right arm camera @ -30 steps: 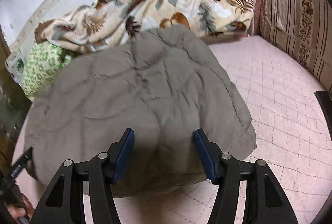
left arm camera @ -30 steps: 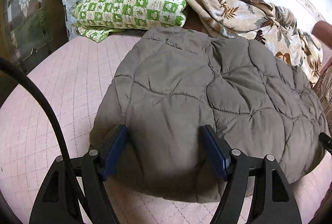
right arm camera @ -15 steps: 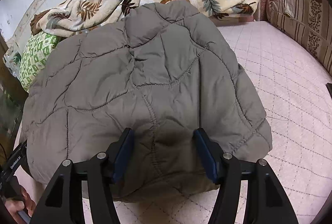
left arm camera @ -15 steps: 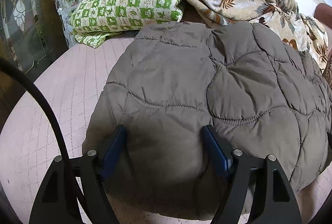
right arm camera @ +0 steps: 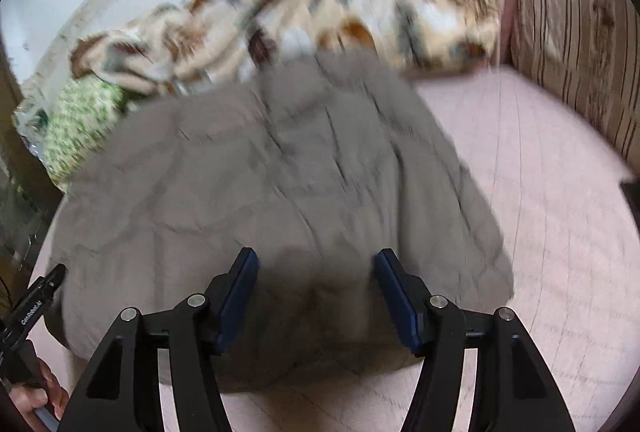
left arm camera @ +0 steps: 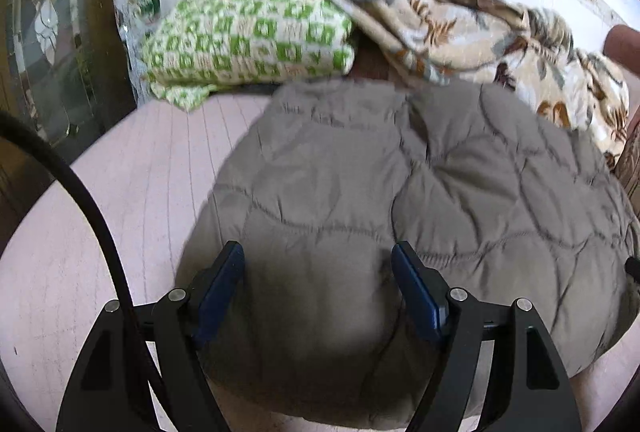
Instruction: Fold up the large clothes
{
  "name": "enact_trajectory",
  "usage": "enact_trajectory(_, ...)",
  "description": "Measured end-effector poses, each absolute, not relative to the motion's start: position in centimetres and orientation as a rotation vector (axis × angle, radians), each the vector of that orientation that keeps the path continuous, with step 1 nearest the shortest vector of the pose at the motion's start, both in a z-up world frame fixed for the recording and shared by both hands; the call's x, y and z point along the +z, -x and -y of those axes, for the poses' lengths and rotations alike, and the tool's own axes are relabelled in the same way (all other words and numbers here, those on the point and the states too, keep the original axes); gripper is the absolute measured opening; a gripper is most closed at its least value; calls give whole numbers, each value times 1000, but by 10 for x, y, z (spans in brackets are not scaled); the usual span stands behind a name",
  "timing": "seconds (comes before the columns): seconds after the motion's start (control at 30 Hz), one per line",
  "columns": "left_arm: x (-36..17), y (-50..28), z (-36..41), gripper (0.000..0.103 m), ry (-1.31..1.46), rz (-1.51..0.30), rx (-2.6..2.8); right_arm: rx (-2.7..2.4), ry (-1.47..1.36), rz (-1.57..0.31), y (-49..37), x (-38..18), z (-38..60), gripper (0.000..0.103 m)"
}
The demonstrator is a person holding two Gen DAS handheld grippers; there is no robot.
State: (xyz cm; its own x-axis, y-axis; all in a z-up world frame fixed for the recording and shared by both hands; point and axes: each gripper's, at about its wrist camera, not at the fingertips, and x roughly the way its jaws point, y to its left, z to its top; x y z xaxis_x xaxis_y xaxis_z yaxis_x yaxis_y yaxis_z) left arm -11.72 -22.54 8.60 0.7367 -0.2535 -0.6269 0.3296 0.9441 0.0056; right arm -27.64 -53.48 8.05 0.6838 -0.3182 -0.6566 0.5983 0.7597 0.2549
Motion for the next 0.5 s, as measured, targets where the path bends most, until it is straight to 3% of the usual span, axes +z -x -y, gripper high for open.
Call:
enact_trajectory(0.13, 83, 115, 235, 76, -149, -666, -329, -487, -480, -569, 267, 87, 527, 66)
enact_trajectory(0.5, 69, 110, 248, 76, -216, -680, -315, -473, -467, -674, 243, 57, 525, 66)
